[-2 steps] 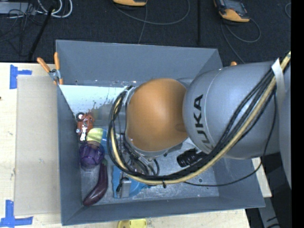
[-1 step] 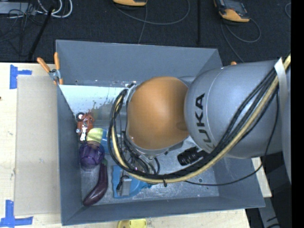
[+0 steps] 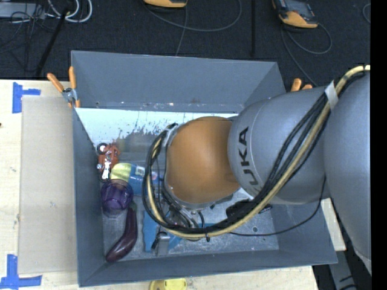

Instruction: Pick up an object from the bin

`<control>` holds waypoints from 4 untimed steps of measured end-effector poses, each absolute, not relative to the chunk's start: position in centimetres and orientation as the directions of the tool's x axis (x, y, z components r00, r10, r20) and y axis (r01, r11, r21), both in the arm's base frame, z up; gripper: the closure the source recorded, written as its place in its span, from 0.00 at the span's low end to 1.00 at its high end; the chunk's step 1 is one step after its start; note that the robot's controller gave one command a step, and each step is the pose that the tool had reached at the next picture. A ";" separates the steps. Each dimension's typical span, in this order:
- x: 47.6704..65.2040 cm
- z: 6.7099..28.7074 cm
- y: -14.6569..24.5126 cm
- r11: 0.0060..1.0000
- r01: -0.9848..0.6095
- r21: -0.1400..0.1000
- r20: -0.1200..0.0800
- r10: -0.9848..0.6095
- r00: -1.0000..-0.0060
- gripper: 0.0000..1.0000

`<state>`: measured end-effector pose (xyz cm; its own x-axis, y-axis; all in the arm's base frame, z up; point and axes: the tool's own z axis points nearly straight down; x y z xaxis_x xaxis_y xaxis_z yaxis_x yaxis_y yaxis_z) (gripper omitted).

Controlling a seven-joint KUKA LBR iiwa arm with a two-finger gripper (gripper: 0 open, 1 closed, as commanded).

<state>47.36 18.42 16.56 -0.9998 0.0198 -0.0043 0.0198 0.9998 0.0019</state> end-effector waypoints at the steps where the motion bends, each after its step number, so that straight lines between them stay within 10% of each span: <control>1: 49.0 11.4 13.8 0.992 -0.129 0.000 0.002 -0.129 -0.992 0.00; 2: 52.1 7.9 13.1 0.997 -0.072 -0.001 -0.003 -0.072 -0.997 1.00; 4: 53.0 7.6 12.0 0.983 -0.182 0.006 0.005 -0.182 -0.983 1.00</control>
Offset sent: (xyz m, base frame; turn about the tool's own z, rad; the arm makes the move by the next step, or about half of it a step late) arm 0.0455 -0.0525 -0.0871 -0.0957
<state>52.99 12.04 7.64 -0.9832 -0.1823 0.0048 -0.1822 0.9832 0.0057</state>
